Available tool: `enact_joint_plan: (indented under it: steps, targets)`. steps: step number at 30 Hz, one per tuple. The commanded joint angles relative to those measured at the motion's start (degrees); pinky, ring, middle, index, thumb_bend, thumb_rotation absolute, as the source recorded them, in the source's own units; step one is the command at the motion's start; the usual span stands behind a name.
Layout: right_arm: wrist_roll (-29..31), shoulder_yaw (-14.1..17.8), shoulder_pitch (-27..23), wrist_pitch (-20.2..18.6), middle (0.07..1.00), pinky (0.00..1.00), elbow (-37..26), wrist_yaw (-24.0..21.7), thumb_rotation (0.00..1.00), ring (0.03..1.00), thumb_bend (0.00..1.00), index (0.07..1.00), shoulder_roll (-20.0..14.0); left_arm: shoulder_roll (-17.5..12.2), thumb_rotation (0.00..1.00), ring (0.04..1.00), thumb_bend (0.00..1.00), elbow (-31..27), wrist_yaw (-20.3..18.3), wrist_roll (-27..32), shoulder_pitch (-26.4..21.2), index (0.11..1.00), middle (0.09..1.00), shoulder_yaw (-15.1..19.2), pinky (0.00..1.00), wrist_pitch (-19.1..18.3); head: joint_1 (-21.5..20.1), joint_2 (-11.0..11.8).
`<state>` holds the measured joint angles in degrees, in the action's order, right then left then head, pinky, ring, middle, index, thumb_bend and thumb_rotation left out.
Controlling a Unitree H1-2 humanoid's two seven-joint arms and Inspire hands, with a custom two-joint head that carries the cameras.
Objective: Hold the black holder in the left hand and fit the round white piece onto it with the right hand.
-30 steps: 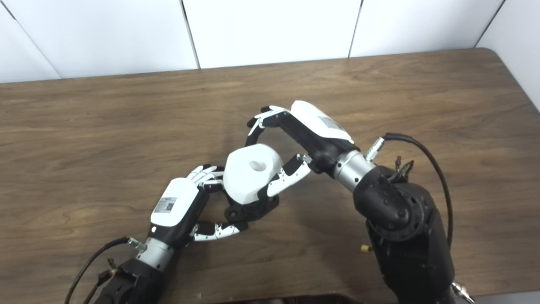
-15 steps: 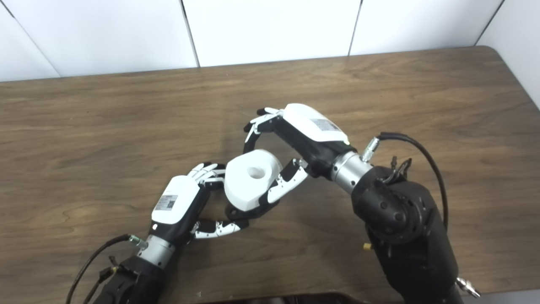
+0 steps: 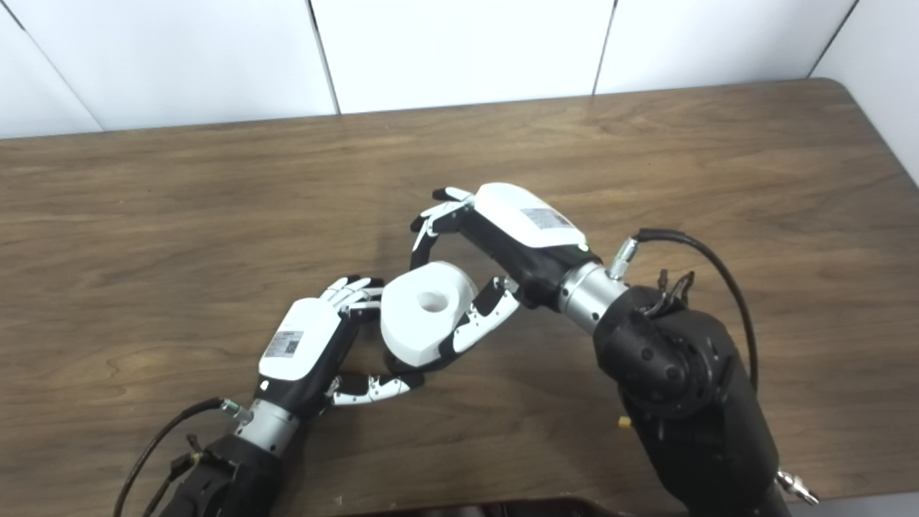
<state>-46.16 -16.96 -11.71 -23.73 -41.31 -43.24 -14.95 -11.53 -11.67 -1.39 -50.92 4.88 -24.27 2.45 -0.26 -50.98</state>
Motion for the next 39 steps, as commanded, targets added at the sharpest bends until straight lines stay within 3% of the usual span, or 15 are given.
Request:
enact_joint_plan:
  steps: [1, 17, 39]
  targets:
    - [-1.2, 0.1, -0.9, 2.8, 0.804, 0.96, -0.7, 2.5, 0.13, 0.950, 0.52, 0.482, 0.0, -0.2, 0.04, 0.875, 0.52, 0.5, -2.2, -2.1, -0.4, 0.489, 0.791, -0.5, 0.93, -1.6, -0.1, -0.1]
    - [-2.1, -0.3, 0.0, 6.0, 0.808, 0.99, 0.6, 3.5, 0.13, 0.957, 0.52, 0.482, 0.0, 0.0, 0.04, 0.877, 0.52, 0.6, -2.5, -2.3, -0.5, 0.489, 0.792, -0.5, 0.93, -1.7, -0.1, -0.2]
    - [-2.3, -0.4, -0.2, 6.1, 0.797, 0.92, 0.8, 1.7, 0.13, 0.949, 0.52, 0.482, -1.0, 0.2, 0.04, 0.883, 0.52, -0.7, -3.2, -2.2, -0.6, 0.489, 0.796, -0.4, 0.94, -2.7, -0.8, -0.6]
